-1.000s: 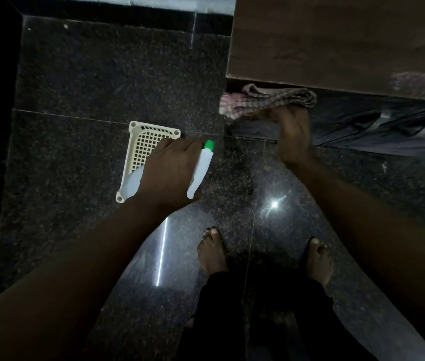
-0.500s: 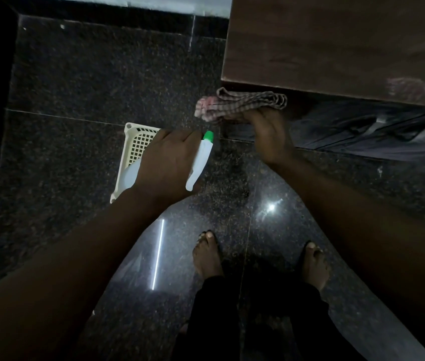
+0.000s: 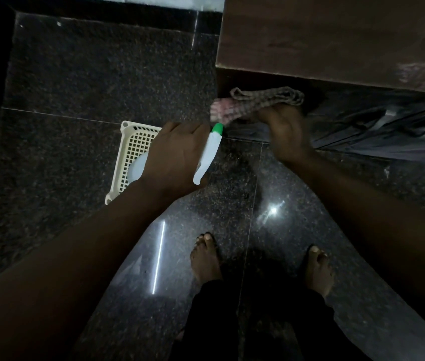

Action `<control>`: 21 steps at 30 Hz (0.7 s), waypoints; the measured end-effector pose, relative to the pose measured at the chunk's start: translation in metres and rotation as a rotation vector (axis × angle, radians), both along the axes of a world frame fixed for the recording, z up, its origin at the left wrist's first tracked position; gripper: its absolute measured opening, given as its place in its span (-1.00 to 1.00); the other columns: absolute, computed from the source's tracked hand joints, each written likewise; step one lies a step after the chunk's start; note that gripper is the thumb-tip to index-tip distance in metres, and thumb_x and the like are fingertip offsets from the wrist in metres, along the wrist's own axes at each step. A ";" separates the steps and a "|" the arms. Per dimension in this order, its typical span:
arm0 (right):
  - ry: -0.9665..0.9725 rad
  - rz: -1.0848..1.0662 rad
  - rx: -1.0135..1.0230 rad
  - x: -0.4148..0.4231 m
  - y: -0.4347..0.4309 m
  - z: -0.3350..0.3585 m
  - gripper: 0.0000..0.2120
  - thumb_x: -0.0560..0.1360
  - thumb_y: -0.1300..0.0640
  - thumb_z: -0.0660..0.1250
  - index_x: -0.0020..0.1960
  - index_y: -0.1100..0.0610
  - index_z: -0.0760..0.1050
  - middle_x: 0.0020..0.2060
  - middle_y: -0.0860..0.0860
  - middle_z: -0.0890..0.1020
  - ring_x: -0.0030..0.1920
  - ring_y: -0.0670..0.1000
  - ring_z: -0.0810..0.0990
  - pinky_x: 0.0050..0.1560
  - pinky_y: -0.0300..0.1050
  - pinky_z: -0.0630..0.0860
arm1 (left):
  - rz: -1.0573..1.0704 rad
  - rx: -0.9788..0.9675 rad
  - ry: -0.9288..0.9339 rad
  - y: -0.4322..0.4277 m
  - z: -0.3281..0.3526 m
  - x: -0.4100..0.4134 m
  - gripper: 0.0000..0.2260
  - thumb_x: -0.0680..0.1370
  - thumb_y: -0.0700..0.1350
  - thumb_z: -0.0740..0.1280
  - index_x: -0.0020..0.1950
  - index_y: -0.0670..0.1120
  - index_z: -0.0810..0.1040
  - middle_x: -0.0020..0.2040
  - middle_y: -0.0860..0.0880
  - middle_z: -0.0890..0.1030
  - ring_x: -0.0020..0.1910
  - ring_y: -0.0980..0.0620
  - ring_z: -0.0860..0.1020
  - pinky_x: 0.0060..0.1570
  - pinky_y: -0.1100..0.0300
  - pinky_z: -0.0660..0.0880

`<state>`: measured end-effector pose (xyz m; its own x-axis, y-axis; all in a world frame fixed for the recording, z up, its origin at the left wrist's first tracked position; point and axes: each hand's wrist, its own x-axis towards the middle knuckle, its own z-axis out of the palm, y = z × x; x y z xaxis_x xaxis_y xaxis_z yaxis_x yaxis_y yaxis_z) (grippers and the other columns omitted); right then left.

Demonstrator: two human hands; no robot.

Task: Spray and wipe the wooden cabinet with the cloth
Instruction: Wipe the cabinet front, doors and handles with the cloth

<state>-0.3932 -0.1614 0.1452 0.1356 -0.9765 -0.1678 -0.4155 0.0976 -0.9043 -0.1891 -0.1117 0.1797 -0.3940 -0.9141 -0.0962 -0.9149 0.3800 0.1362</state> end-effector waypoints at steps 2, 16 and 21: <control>-0.006 0.052 -0.037 0.014 -0.004 0.001 -0.68 0.54 0.12 0.16 0.05 0.18 0.66 0.08 -0.06 0.64 0.12 -0.21 0.53 0.19 -0.38 0.38 | 0.011 -0.005 0.009 0.001 -0.003 -0.001 -0.72 0.27 -0.06 0.12 -0.09 -0.14 0.42 -0.21 -0.06 0.52 -0.27 -0.11 0.48 -0.19 0.08 0.27; 0.057 -0.032 -0.029 -0.046 0.003 -0.043 -0.61 0.47 0.13 0.14 0.05 0.37 0.60 -0.01 0.29 0.62 0.03 0.11 0.53 0.03 -0.09 0.38 | -0.045 -0.202 0.075 -0.002 -0.019 -0.014 -0.73 0.23 -0.14 0.25 -0.11 -0.08 0.30 -0.28 -0.07 0.49 -0.33 -0.11 0.47 -0.24 0.08 0.36; 0.128 0.014 -0.116 -0.048 0.002 -0.053 -0.65 0.56 0.15 0.22 0.20 0.36 0.57 0.21 0.18 0.59 0.22 0.03 0.51 0.16 -0.34 0.36 | -0.014 -0.193 0.101 -0.001 -0.019 -0.020 -0.84 0.28 -0.09 0.15 -0.18 -0.08 0.35 -0.31 -0.05 0.48 -0.35 -0.10 0.46 -0.20 0.07 0.36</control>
<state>-0.4408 -0.1593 0.0927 0.1338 -0.9885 -0.0709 -0.5289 -0.0107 -0.8486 -0.2090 -0.1125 0.1604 -0.4056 -0.9061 0.1204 -0.8947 0.4206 0.1505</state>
